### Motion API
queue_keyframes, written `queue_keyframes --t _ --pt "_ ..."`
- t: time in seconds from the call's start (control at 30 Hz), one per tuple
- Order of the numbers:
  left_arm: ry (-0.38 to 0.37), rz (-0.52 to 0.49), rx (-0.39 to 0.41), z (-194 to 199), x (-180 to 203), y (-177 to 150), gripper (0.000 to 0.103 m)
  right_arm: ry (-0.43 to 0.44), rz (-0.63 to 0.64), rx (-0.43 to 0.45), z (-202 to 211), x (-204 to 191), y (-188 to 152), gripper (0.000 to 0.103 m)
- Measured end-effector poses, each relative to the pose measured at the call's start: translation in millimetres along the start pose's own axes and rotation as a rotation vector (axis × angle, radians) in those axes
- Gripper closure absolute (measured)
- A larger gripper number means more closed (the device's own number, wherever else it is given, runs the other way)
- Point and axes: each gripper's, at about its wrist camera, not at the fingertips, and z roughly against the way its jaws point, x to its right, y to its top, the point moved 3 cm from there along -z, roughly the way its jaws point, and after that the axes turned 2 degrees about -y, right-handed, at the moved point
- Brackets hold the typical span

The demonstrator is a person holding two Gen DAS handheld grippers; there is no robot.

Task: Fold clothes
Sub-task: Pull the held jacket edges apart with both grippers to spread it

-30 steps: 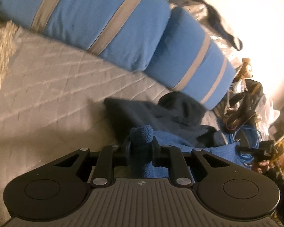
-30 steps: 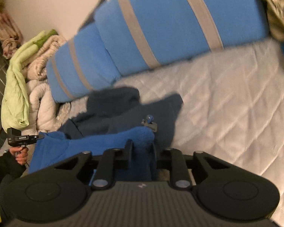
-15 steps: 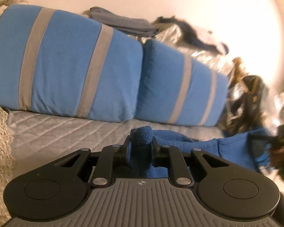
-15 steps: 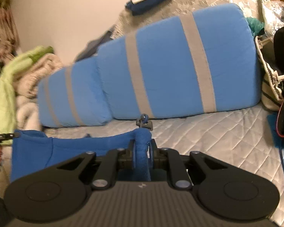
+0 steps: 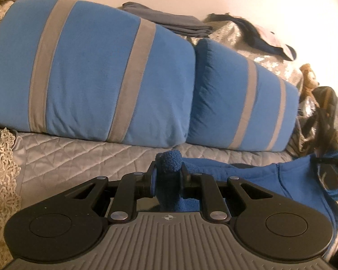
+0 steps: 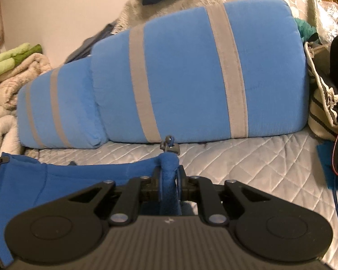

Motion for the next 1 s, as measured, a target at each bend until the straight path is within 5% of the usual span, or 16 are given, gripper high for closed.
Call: queue_keyframes --t 0.43,0.8,1.0 --pt "0.272 -0.039 -0.100 -98.1 -8.5 -15.0 0.085 -0.227 0.059 -0.085 -103.3 -11.4 5.6 0.091" --pt "0.073 -0.119 -0.056 14.2 20.6 0.0 0.085 -0.081 0.073 -0.071 -5.4 -17.4 7.3 0.092" --pt "0.091 -0.176 -0.153 12.0 31.3 -7.9 0.084 -0.080 0.077 -0.108 12.7 -18.1 -6.6 0.092"
